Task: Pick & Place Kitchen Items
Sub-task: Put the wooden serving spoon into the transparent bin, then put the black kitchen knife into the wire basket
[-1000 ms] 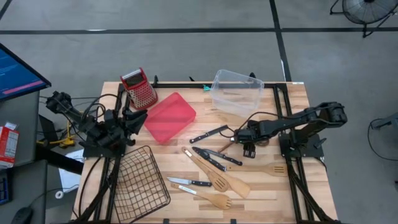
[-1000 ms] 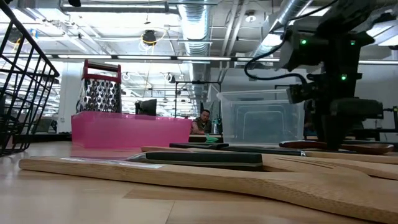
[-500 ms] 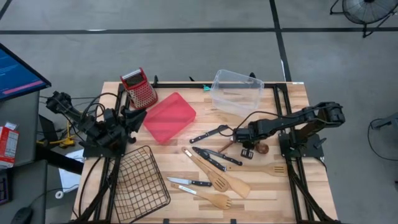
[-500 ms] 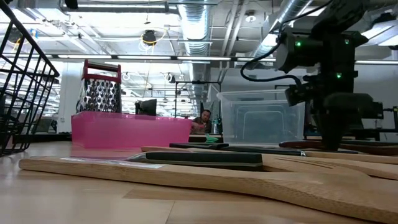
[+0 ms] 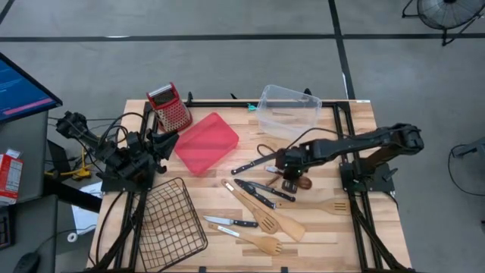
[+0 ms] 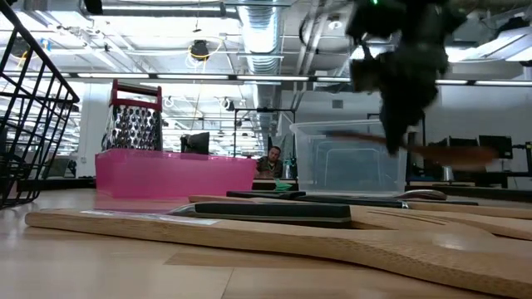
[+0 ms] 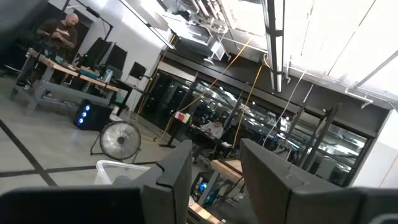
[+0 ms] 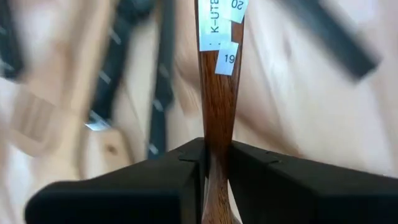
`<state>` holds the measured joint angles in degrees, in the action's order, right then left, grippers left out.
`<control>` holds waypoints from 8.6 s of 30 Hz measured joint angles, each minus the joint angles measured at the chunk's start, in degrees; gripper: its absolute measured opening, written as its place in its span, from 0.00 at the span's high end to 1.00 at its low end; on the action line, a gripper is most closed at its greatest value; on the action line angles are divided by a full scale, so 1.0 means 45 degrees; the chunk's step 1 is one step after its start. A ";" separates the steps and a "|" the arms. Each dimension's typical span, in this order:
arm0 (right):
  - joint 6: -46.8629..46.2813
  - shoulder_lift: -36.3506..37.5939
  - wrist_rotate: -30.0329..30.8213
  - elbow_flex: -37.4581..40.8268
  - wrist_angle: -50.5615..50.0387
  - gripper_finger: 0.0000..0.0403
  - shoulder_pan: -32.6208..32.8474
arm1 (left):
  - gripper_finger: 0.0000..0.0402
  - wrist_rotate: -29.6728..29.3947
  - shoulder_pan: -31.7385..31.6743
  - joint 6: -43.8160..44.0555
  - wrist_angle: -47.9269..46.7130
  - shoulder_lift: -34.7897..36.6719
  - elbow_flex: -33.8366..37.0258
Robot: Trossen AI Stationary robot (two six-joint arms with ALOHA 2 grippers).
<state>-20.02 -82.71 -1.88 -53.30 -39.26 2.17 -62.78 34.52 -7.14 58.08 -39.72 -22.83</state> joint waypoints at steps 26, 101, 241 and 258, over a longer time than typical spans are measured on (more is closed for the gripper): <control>0.1192 0.3702 -0.0999 -0.0894 0.9594 0.88 -0.2117 | 0.71 -0.0007 0.0000 -0.0095 0.0005 0.0000 0.0005; 0.7209 -0.1098 -0.0216 -0.1141 0.3864 0.66 -1.0224 | 0.71 -0.2328 0.0000 -0.0452 -0.0034 -0.0015 0.0024; 0.3096 0.6060 -0.0241 -0.4978 -0.4241 0.56 -0.3497 | 0.90 1.0917 -0.4382 0.7264 -1.4816 -0.9831 -0.9976; 0.3212 0.6055 -0.0266 -0.4978 -0.2420 0.56 -0.3501 | 0.90 1.6318 -0.3898 0.6962 -0.9176 -0.3683 -1.0006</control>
<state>-5.57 -55.46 -3.07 -75.70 -50.15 -13.58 10.65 16.98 24.19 16.79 -56.30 -67.85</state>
